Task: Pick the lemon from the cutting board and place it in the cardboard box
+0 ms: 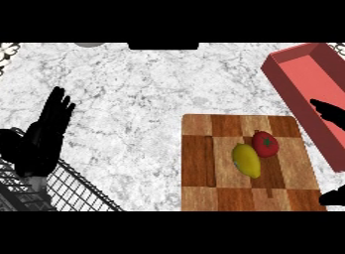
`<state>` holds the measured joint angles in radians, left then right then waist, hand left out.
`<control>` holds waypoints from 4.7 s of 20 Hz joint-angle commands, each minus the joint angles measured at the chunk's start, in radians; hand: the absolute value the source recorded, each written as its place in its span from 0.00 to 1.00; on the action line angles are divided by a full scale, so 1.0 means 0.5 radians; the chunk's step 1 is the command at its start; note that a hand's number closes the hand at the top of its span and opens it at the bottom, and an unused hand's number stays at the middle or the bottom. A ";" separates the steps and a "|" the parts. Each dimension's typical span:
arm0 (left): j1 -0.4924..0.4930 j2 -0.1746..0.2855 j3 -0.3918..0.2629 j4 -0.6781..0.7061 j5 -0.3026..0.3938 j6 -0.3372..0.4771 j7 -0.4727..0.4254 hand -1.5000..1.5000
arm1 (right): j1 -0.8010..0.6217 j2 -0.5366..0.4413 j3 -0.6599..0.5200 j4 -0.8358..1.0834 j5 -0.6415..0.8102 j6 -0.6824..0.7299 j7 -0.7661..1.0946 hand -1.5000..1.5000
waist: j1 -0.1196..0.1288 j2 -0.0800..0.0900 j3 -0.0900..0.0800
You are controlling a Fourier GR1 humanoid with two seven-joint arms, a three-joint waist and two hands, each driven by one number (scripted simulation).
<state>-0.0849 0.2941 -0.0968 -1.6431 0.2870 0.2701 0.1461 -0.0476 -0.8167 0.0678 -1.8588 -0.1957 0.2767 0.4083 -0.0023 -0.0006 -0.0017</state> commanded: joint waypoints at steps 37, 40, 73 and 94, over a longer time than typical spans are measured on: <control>-0.028 -0.357 0.150 -0.074 -0.336 -0.163 0.134 0.50 | -0.108 1.012 0.093 0.334 1.115 0.194 0.143 0.00 | 0.006 0.001 0.004; 0.010 -0.299 0.241 -0.127 -0.300 -0.238 0.173 0.50 | -0.128 1.037 0.060 0.439 1.201 0.210 0.070 0.00 | 0.009 0.001 0.004; -0.042 -0.288 0.435 -0.070 -0.307 -0.424 0.232 0.50 | -0.038 1.274 0.132 0.536 1.607 0.222 -0.246 1.00 | 0.004 0.000 0.004; -0.139 -0.394 0.362 -0.053 -0.385 -0.317 0.257 0.50 | -0.436 1.602 1.066 0.424 2.742 -0.102 -0.005 1.00 | -0.002 -0.005 0.003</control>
<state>-0.1239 0.1071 0.0917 -1.6635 0.1046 0.0850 0.2350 -0.2696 -0.0500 0.5076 -1.5553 1.0916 0.2187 0.3504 0.0062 -0.0017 -0.0009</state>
